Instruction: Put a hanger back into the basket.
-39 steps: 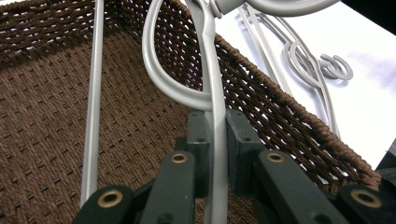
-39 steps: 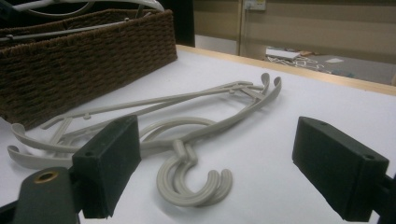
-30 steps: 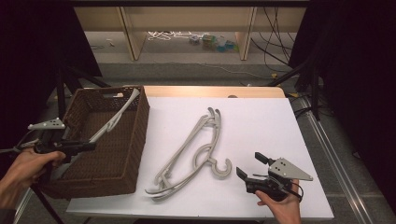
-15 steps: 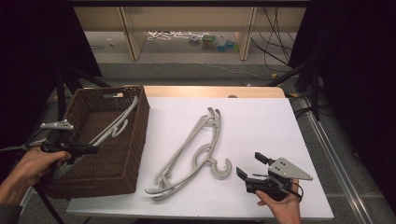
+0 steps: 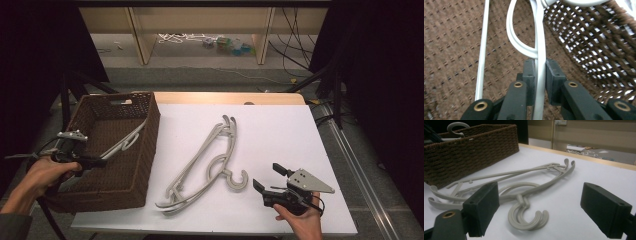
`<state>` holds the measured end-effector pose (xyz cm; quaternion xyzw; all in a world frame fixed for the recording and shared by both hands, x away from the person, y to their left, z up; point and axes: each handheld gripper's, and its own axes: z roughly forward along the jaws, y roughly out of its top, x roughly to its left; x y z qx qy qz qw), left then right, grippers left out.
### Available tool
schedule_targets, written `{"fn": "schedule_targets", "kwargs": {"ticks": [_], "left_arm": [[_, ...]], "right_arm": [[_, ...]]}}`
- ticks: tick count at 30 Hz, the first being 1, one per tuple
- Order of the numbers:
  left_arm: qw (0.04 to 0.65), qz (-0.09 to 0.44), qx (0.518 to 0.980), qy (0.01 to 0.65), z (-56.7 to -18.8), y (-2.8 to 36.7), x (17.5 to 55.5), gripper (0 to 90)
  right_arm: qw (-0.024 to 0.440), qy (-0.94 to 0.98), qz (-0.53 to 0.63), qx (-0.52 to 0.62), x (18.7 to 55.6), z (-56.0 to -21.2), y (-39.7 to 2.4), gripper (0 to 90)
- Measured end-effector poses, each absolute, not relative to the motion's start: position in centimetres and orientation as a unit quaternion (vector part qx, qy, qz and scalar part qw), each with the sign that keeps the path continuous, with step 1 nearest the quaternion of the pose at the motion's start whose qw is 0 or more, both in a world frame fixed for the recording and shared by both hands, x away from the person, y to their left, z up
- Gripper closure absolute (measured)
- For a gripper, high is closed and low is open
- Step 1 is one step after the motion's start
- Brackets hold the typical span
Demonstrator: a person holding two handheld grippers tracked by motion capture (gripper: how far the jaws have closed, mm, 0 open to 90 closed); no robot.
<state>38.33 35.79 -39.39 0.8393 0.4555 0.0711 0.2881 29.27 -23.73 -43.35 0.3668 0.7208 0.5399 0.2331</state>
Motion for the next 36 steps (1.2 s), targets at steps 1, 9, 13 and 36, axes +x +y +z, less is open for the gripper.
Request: {"fn": "schedule_targets", "kwargs": {"ticks": [1, 9, 13, 36], "left_arm": [[0.288, 0.071, 0.839, 0.456, -39.4, 35.8, 38.3, 78.6], [0.291, 0.067, 0.834, 0.464, -39.4, 35.9, 38.2, 79.2], [0.292, 0.07, 0.834, 0.462, -39.4, 35.8, 38.0, 78.5], [0.444, 0.165, 0.728, 0.495, -35.2, 32.8, 35.8, 36.4]], "right_arm": [[0.232, 0.721, 0.54, 0.368, 29.3, -43.4, -23.7, 16.3], [0.231, 0.715, 0.546, 0.369, 29.3, -43.3, -23.7, 16.3], [0.229, 0.718, 0.544, 0.369, 29.3, -43.4, -23.7, 16.3], [0.238, 0.712, 0.547, 0.37, 29.2, -43.2, -23.8, 16.3]]}}
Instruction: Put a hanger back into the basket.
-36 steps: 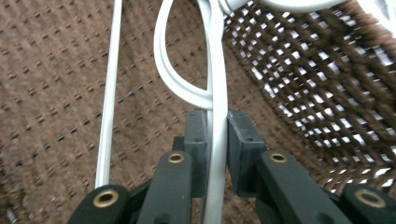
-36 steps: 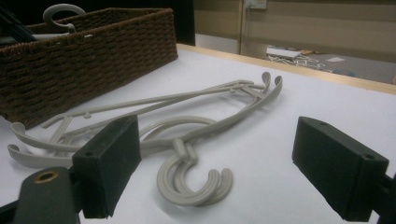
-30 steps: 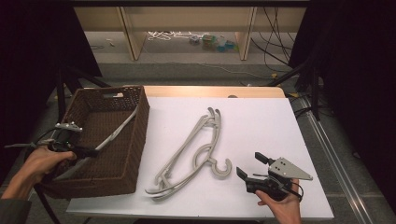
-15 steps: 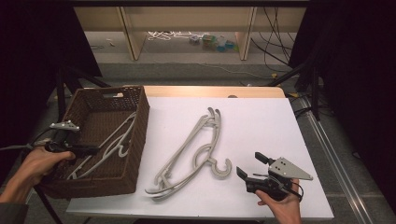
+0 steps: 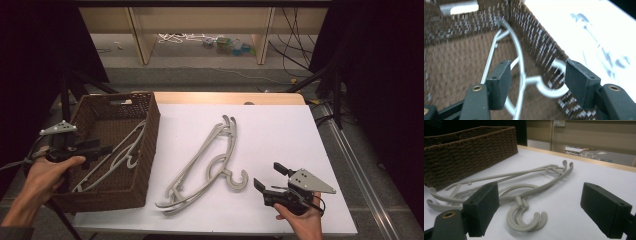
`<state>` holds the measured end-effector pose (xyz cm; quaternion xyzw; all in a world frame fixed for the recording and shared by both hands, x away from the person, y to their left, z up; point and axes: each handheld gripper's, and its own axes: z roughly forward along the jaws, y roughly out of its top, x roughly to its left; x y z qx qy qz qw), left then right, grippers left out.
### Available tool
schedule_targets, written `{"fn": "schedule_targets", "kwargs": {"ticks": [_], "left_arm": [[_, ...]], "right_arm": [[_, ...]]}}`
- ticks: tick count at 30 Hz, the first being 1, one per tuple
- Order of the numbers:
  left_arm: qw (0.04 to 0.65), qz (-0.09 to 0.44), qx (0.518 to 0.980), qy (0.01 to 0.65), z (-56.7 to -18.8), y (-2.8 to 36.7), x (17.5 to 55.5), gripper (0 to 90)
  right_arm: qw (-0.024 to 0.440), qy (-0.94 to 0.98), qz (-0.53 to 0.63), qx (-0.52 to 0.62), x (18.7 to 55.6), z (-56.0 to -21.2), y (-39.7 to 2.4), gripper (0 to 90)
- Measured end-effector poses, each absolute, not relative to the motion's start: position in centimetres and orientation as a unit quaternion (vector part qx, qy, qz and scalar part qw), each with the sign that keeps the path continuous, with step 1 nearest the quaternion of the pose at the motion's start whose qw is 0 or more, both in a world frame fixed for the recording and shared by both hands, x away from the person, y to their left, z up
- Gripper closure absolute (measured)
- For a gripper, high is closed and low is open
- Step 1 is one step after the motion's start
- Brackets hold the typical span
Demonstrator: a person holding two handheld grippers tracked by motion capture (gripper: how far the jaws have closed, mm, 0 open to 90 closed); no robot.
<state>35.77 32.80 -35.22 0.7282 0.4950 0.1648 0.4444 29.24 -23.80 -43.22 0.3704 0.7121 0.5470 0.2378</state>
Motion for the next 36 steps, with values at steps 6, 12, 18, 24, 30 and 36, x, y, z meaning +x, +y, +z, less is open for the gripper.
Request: {"fn": "schedule_targets", "kwargs": {"ticks": [6, 12, 18, 24, 30, 36], "left_arm": [[0.477, 0.166, 0.71, 0.49, -34.4, 31.3, 35.2, 33.4], [0.497, 0.166, 0.713, 0.467, -33.6, 29.3, 34.5, 30.9], [0.511, 0.161, 0.713, 0.452, -33.9, 27.1, 33.8, 24.9], [0.525, 0.174, 0.714, 0.428, -33.9, 24.8, 33.2, 21.6], [0.539, 0.18, 0.725, 0.389, -34.2, 21.1, 31.8, 19.6], [0.564, 0.189, 0.715, 0.368, -35.3, 18.8, 31.6, 18.8]], "right_arm": [[0.242, 0.711, 0.546, 0.371, 29.2, -43.2, -23.8, 16.3], [0.237, 0.706, 0.556, 0.369, 29.3, -43.2, -23.8, 16.3], [0.236, 0.707, 0.556, 0.369, 29.3, -43.2, -23.7, 16.3], [0.237, 0.705, 0.558, 0.369, 29.3, -43.2, -23.8, 16.2], [0.256, 0.705, 0.558, 0.355, 29.5, -43.2, -24.0, 16.2], [0.255, 0.708, 0.552, 0.36, 29.3, -43.1, -24.1, 16.2]]}}
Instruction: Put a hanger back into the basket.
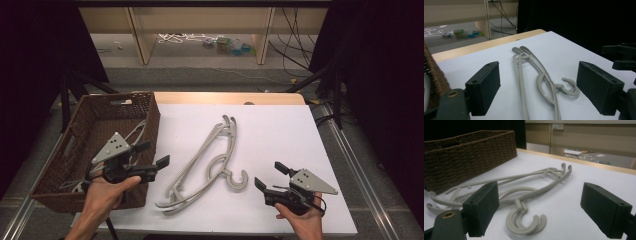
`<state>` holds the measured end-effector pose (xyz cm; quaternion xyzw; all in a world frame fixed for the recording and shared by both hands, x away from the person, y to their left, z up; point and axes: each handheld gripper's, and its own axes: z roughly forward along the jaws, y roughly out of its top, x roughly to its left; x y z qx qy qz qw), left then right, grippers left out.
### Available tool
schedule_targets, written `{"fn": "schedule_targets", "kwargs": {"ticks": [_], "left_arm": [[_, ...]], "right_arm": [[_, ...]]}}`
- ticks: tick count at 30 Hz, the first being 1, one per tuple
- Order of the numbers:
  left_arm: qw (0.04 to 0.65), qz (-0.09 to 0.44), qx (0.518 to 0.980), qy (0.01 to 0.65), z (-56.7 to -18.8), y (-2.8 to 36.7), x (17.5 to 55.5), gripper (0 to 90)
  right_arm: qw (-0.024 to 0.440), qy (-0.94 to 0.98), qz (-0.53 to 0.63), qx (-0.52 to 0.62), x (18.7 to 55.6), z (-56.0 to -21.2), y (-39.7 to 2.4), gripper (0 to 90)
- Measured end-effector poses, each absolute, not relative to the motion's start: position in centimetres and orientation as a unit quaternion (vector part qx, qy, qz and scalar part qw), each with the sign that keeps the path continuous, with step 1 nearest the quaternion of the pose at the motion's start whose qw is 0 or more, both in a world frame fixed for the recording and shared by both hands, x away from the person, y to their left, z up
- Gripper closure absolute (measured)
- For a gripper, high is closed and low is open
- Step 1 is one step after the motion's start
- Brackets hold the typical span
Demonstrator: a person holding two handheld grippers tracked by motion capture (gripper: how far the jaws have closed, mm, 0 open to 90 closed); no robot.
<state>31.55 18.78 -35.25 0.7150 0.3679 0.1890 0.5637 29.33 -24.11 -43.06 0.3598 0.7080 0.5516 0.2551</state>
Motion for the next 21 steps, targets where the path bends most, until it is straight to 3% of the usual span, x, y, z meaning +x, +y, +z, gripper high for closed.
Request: {"fn": "schedule_targets", "kwargs": {"ticks": [21], "left_arm": [[0.57, 0.201, 0.72, 0.342, -39.0, 16.1, 31.5, 17.7]], "right_arm": [[0.262, 0.698, 0.561, 0.36, 29.4, -43.0, -24.6, 16.2]]}}
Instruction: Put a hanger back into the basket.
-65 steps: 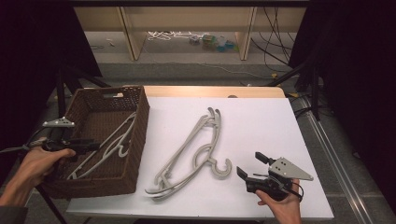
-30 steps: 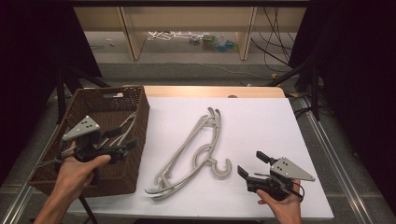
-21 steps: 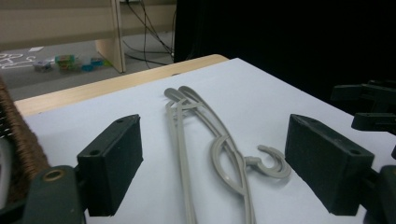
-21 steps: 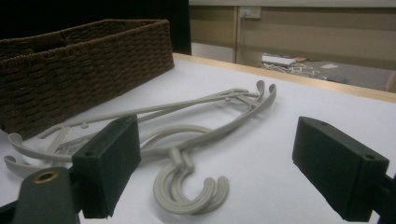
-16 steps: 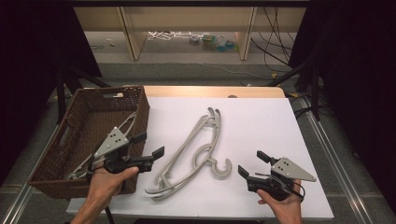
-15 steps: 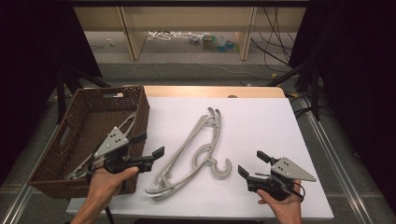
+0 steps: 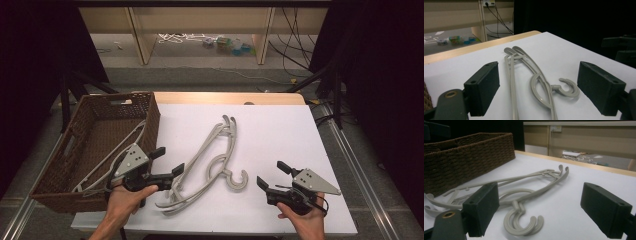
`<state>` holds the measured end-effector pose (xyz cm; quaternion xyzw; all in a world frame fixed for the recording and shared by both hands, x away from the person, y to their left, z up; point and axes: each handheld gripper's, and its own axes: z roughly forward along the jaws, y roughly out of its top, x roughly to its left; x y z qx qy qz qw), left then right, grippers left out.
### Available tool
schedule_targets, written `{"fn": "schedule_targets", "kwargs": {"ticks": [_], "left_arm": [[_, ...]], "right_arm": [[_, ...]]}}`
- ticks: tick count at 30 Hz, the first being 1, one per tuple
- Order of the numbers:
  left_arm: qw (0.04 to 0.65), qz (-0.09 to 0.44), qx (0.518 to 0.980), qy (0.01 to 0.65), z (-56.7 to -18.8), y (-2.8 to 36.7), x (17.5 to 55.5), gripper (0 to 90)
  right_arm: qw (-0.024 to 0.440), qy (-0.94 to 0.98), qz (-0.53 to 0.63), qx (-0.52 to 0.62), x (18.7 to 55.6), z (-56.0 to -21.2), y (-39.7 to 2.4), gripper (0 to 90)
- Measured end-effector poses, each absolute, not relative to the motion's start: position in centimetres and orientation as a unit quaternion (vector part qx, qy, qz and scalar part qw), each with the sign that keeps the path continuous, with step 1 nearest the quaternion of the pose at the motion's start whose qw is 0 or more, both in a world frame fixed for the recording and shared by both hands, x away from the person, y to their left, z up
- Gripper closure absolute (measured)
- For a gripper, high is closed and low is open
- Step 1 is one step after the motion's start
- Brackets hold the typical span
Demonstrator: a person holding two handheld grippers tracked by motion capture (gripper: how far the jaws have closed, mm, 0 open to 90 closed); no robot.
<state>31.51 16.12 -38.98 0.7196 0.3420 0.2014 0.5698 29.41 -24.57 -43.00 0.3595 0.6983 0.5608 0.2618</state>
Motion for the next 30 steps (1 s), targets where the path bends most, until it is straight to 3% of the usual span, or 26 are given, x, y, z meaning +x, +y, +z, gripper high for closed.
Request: {"fn": "schedule_targets", "kwargs": {"ticks": [30], "left_arm": [[0.519, 0.166, 0.775, 0.321, -43.2, 11.8, 31.5, 17.2]], "right_arm": [[0.252, 0.707, 0.558, 0.354, 29.4, -43.2, -24.2, 16.2]]}}
